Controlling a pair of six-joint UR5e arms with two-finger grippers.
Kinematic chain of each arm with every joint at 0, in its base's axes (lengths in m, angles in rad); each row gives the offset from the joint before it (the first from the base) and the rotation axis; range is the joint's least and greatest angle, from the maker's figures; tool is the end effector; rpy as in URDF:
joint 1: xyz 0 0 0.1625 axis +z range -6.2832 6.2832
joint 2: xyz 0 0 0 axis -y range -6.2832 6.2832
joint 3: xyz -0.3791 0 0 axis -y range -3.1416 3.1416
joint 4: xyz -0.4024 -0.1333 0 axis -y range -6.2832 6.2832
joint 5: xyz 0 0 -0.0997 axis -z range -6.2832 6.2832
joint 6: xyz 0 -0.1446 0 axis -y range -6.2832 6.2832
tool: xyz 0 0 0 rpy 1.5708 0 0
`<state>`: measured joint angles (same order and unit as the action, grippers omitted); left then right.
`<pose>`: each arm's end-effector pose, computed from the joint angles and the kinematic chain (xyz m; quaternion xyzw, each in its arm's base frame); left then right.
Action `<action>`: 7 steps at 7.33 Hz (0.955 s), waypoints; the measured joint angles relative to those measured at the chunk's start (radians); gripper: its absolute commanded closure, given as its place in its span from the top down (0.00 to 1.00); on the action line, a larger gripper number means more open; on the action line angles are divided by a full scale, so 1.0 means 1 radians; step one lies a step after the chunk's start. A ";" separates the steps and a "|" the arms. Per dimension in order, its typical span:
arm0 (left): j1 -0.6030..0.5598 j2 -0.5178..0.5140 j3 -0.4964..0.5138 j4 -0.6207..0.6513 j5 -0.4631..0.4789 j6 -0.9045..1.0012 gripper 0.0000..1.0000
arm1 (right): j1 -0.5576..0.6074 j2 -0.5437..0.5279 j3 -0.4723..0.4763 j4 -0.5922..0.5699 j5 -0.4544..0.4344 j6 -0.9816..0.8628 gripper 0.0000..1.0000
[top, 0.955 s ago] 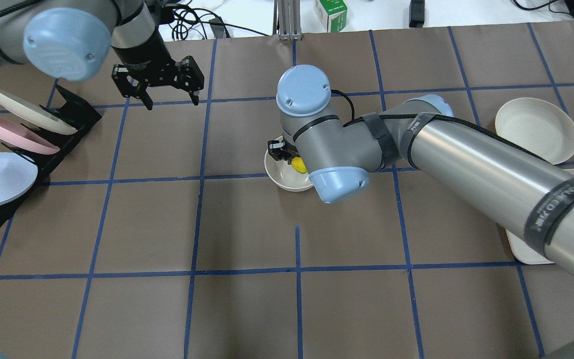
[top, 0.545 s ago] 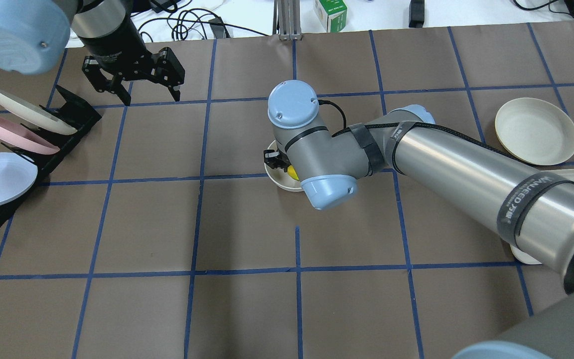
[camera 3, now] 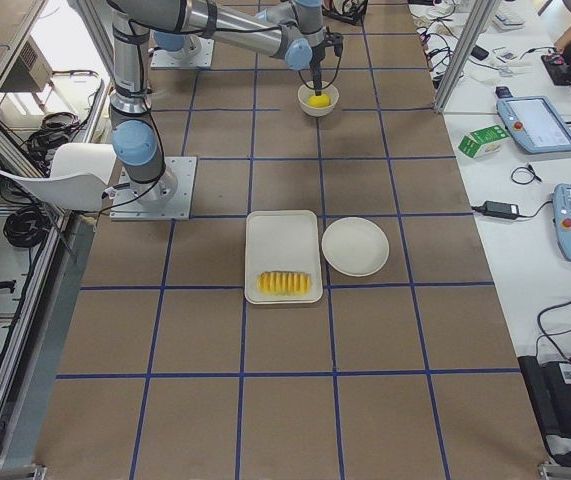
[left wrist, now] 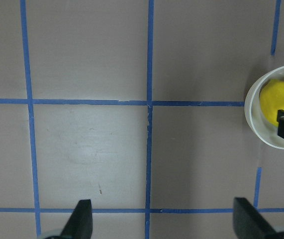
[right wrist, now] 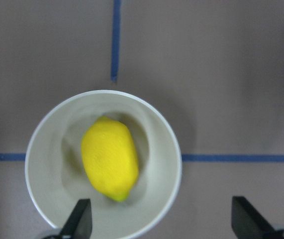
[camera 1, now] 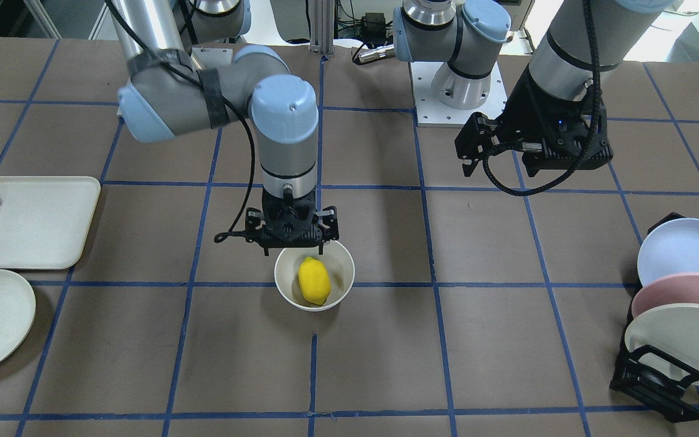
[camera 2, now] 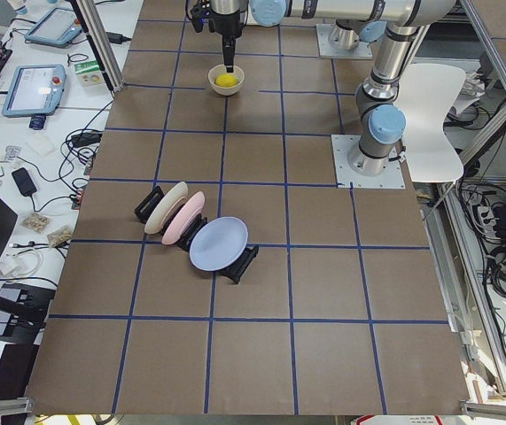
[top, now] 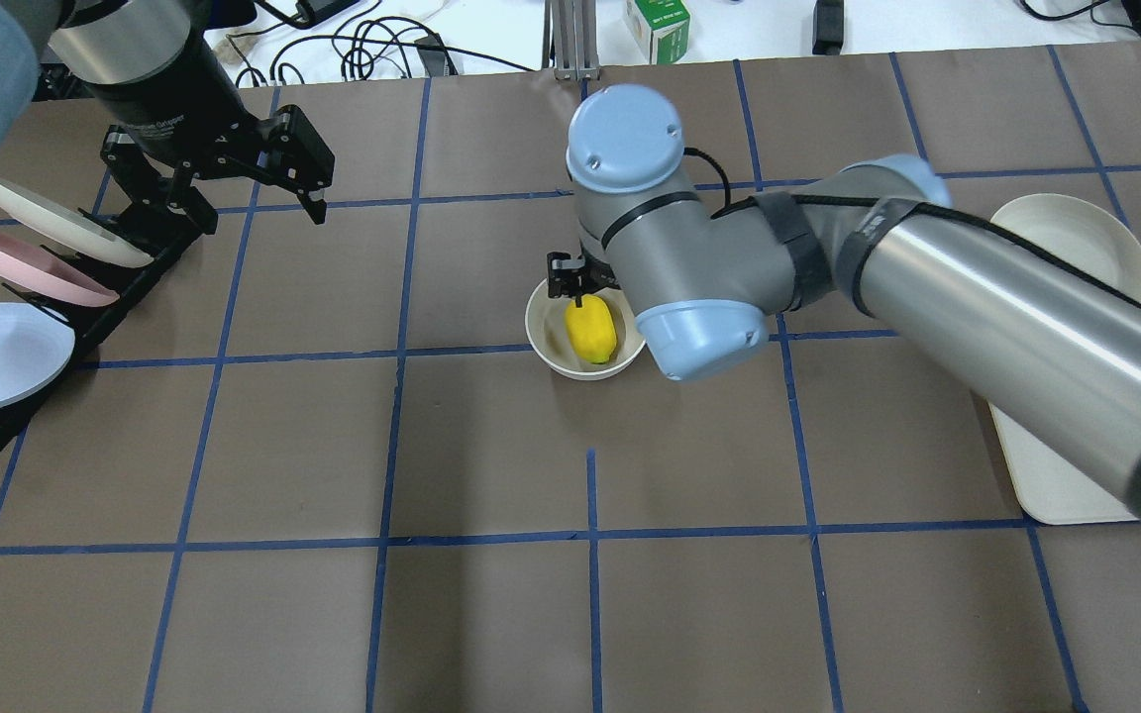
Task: Place bowl and put lemon in it
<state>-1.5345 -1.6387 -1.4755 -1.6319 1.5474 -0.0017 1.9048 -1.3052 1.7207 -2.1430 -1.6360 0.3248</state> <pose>-0.1176 -0.5274 0.4039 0.0192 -0.9996 -0.0166 0.0120 0.3100 -0.5155 0.2389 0.0020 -0.9964 0.0845 0.0054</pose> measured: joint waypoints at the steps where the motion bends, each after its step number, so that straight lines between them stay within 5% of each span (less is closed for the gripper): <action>1: 0.002 0.001 0.000 -0.005 0.001 0.000 1.00 | -0.054 -0.096 -0.017 0.127 0.009 -0.007 1.00; 3: 0.005 0.003 0.000 -0.011 0.002 0.000 1.00 | -0.174 -0.236 -0.037 0.290 0.017 -0.094 1.00; 7: 0.025 0.006 -0.001 -0.011 0.025 0.004 1.00 | -0.299 -0.290 -0.144 0.567 0.061 -0.245 1.00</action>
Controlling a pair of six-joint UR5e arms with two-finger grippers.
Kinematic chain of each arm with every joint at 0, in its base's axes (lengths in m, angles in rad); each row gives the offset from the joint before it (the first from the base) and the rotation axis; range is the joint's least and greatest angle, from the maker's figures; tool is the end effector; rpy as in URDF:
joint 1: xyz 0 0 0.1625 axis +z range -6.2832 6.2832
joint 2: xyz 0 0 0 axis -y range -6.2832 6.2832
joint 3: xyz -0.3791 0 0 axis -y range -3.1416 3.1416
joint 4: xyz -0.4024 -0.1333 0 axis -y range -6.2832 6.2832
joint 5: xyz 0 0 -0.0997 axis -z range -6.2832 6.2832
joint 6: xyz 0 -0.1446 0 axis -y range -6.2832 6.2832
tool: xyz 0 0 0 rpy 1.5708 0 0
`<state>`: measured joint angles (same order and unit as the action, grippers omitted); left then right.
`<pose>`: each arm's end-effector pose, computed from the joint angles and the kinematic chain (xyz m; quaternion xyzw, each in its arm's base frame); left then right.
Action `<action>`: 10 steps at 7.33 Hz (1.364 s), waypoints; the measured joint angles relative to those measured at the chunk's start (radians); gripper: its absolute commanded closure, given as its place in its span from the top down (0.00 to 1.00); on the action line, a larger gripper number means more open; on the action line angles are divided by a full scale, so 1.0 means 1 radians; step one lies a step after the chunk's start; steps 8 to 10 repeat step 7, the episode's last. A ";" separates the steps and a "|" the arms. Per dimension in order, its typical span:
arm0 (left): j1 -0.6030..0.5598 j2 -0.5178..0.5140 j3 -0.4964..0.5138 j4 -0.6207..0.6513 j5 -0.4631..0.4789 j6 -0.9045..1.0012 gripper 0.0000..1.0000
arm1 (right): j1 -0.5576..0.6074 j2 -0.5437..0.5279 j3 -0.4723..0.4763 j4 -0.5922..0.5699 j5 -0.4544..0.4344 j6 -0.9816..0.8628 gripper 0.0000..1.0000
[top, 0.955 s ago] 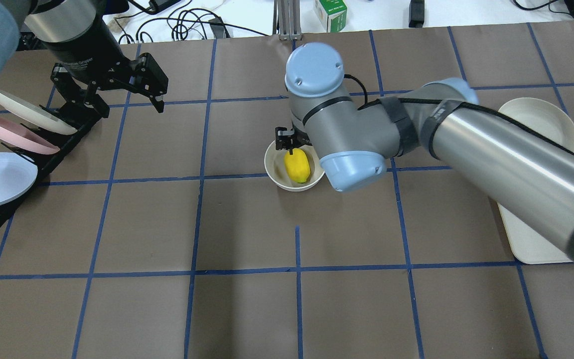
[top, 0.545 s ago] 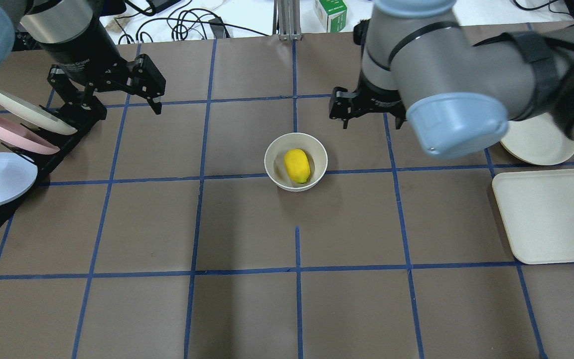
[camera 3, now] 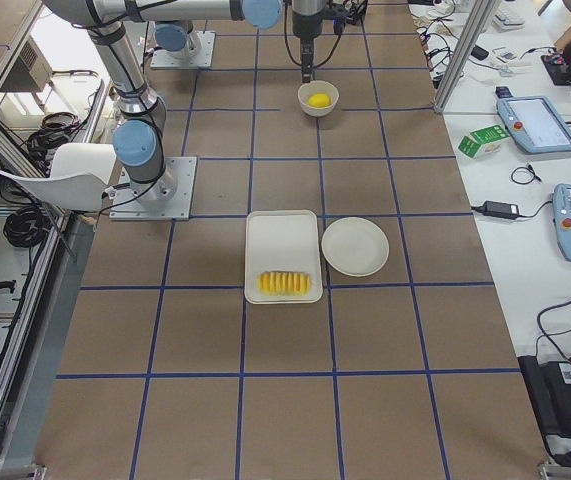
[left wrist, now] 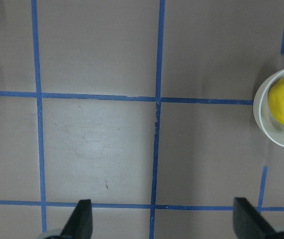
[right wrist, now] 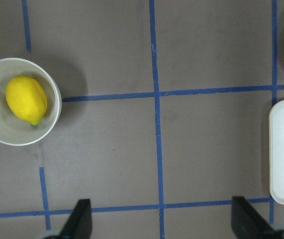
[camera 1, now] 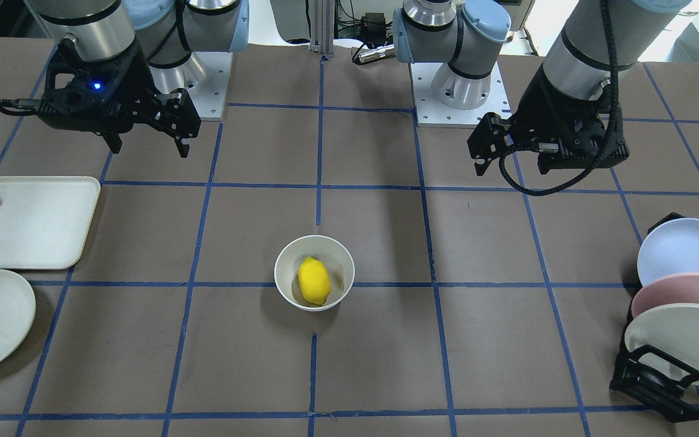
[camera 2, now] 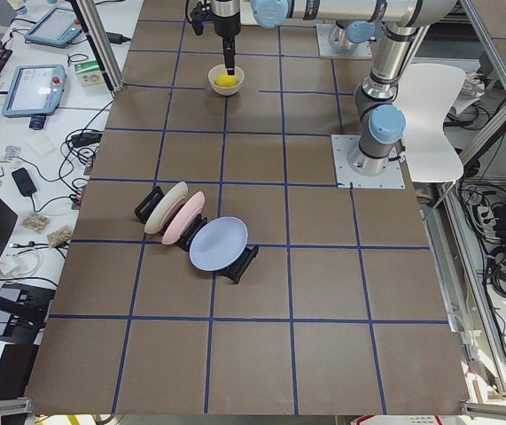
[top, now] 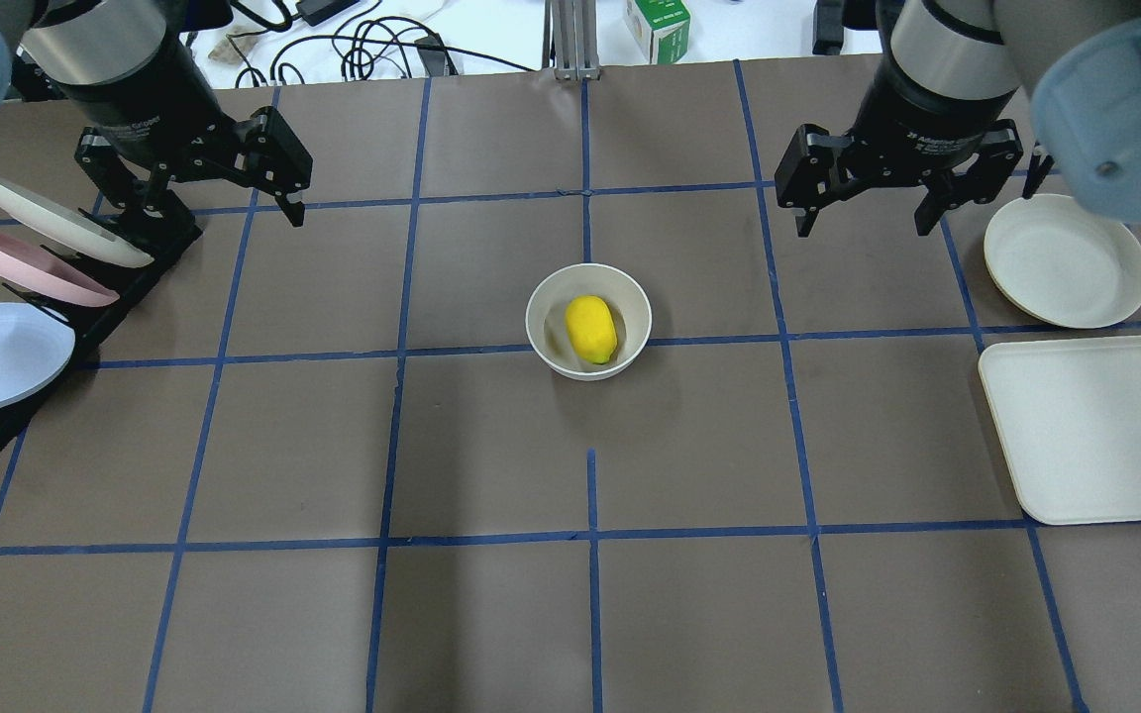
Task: Place bowl and put lemon in it
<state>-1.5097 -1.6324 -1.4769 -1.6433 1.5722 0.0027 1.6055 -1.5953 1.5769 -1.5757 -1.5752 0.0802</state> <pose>-0.1011 -0.5265 0.4054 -0.0292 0.9994 0.0201 0.0001 0.1498 -0.4912 0.4067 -0.0228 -0.9997 0.0118 0.0015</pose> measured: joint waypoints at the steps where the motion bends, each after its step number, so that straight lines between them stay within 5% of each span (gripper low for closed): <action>1: 0.001 0.000 0.000 0.000 0.006 0.000 1.00 | -0.002 0.000 -0.007 0.019 0.007 -0.003 1.00; 10: 0.010 0.000 0.001 0.006 0.009 0.000 1.00 | -0.003 0.003 -0.011 0.024 0.013 -0.003 1.00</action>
